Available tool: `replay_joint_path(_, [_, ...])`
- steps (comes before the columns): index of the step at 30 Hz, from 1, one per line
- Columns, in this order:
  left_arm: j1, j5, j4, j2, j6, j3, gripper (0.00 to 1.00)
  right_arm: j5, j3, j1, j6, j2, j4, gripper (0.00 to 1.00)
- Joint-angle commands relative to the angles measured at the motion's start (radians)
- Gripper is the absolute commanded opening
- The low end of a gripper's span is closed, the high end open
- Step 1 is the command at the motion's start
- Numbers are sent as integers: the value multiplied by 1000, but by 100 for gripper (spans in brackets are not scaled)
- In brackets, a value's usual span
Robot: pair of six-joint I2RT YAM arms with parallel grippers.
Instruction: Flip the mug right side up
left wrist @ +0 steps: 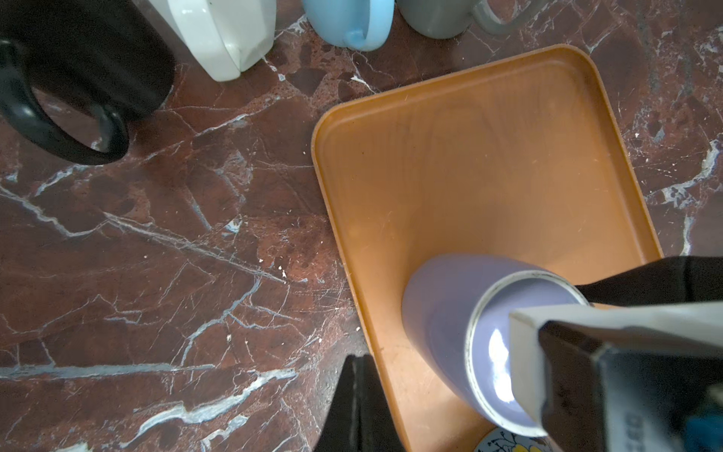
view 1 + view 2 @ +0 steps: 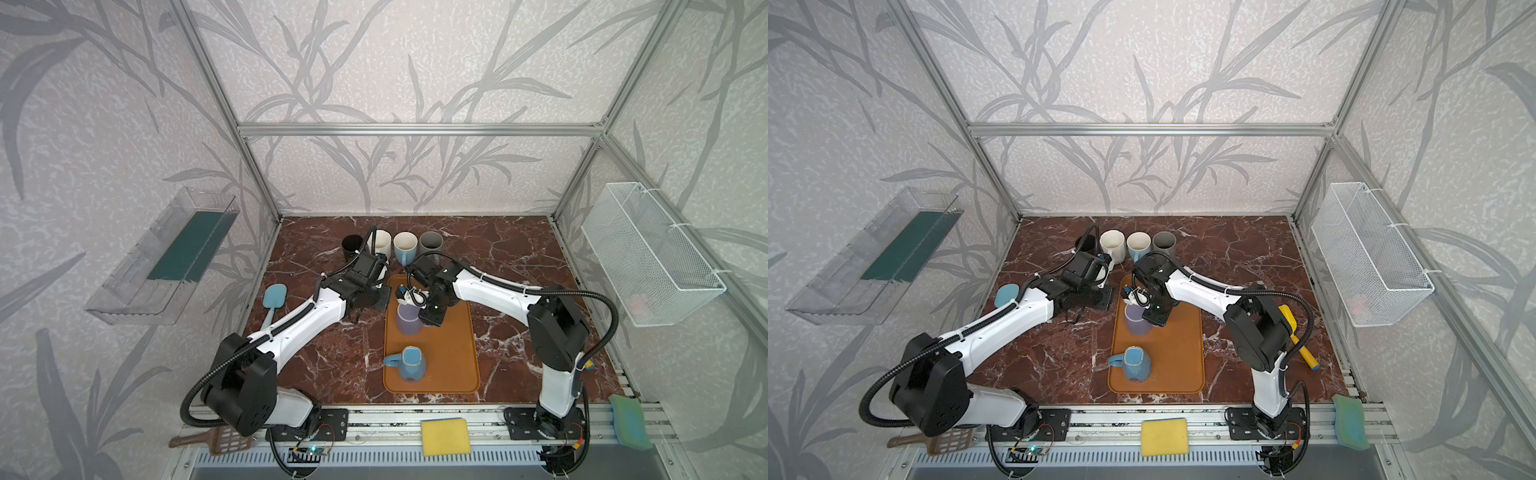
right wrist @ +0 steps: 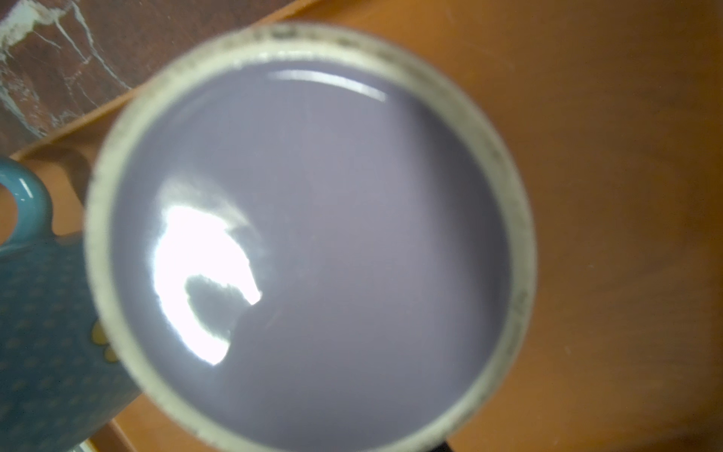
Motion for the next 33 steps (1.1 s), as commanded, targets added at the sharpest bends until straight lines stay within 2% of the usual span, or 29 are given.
replay_joint_path(1, [6,11,13,-32,7,-12,5,-12,24,5,-7,14,-27,31])
replay_joint_path(12, [5,12,27,-44,0,-12,5,-17,8,0,11,-8,16,13])
replay_joint_path(19, [5,4,47,-69,-16,-15,6,-98,-68,-56,58,-90,132,0])
replay_joint_path(27, [6,-2,95,-116,-35,-21,9,-308,-243,-183,175,-251,374,0])
replay_joint_path(33, [7,60,191,-144,-86,-51,12,-413,-355,-255,305,-326,582,0])
